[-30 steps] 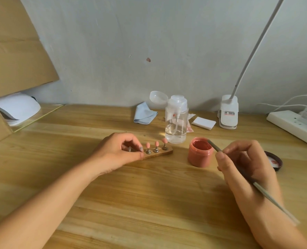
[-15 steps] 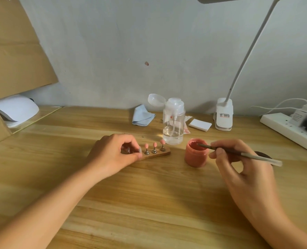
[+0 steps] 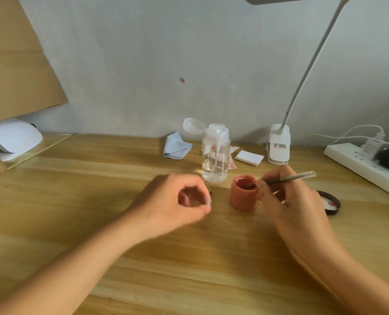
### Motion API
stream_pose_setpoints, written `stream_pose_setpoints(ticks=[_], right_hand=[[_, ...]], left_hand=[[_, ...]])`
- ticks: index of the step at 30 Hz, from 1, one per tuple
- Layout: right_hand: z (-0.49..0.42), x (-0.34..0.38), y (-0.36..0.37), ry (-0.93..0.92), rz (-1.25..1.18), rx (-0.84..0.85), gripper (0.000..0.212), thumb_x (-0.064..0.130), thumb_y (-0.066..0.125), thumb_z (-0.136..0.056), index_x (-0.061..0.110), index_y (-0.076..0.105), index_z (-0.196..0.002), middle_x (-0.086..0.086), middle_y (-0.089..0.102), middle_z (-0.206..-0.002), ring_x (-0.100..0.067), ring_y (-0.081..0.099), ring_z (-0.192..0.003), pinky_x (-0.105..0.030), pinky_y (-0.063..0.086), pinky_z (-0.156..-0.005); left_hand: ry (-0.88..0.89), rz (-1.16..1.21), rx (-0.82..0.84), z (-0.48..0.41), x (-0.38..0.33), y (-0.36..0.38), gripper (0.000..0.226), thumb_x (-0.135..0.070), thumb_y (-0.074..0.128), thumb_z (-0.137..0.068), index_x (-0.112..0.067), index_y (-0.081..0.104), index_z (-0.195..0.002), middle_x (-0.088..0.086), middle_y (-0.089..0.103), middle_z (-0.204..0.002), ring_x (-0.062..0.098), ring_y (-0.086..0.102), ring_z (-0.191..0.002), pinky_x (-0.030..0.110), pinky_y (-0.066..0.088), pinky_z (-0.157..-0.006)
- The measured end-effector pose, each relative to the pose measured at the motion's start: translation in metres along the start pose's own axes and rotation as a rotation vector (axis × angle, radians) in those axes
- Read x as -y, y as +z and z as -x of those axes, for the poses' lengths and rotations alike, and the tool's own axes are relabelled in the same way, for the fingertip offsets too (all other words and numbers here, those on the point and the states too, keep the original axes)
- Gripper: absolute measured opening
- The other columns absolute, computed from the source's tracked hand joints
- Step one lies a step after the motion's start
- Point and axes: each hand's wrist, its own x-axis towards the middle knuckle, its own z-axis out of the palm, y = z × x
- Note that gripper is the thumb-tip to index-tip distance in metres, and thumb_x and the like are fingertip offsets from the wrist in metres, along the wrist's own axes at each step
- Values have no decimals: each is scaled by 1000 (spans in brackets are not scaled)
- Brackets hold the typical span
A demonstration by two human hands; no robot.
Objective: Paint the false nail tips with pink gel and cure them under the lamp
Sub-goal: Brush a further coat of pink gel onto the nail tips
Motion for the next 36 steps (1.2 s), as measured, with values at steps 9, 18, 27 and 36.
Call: stream_pose_setpoints(ticks=[9,18,27,36], right_hand=[[0,1,-1,7,-19,25,8,33,61,-91,31,54,-89,3,67,-72,-16,59,-64,-48,52,-64],[21,7,-10,27,-671,-83,6,11,52,-83,7,49,-80,-12,60,-62,-17,53,-58,-21,43,-54],[31,9,-3,150,-786,196,8,-5,56,-90,-3,54,-82,-17,71,-69,-18,65,-64,-23,54,-63],[32,15,2,142,-680,271,12,-1,60,-88,5,56,-78,-9,74,-71,-10,60,-59,-22,47,-58]], left_hand=[[22,17,-35,6,8,34,23,-20,79,-80,-41,69,-79,-37,58,-63,-3,49,-53,7,34,-55],[8,3,-44,1,14,38,20,-29,80,-81,-45,68,-77,-28,62,-71,4,50,-58,23,40,-60],[-4,61,-41,0,16,39,14,-26,82,-80,-36,71,-79,-28,66,-79,0,46,-52,14,37,-57],[-9,59,-49,0,16,40,20,-24,82,-79,-37,67,-74,-35,58,-64,-2,44,-49,4,34,-58]])
